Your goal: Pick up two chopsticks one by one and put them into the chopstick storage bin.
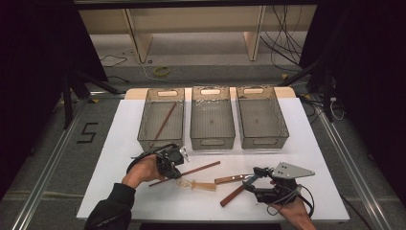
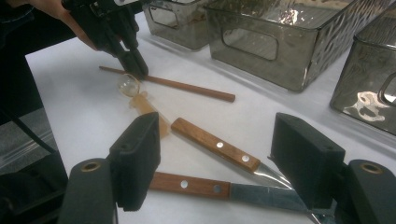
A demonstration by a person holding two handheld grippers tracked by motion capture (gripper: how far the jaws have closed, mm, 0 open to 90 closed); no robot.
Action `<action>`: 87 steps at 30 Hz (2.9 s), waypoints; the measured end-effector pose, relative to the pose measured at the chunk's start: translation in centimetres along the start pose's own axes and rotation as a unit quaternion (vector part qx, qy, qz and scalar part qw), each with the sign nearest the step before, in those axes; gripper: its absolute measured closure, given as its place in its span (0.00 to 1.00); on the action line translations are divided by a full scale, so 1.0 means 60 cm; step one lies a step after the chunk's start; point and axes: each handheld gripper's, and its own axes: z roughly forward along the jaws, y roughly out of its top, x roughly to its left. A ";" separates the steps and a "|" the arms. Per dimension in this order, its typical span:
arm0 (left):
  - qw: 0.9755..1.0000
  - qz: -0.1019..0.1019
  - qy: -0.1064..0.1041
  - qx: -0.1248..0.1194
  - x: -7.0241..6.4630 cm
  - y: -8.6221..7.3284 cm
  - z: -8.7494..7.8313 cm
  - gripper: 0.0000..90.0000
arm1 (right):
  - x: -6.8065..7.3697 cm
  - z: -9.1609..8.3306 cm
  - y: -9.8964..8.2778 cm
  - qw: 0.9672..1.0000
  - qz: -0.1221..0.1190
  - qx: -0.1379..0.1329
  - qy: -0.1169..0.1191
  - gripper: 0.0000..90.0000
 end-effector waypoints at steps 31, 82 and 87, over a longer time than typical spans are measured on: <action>0.988 -0.033 0.066 -0.132 0.001 -0.005 -0.109 0.93 | -0.001 -0.001 0.000 1.000 0.001 -0.001 -0.002 0.38; 0.931 -0.255 0.129 -0.225 0.221 -0.029 -0.177 0.93 | -0.003 0.000 -0.001 1.000 0.005 -0.001 -0.002 0.37; 0.929 -0.267 0.130 -0.221 0.229 -0.035 -0.168 0.93 | -0.003 0.001 -0.001 1.000 0.005 -0.001 -0.001 0.38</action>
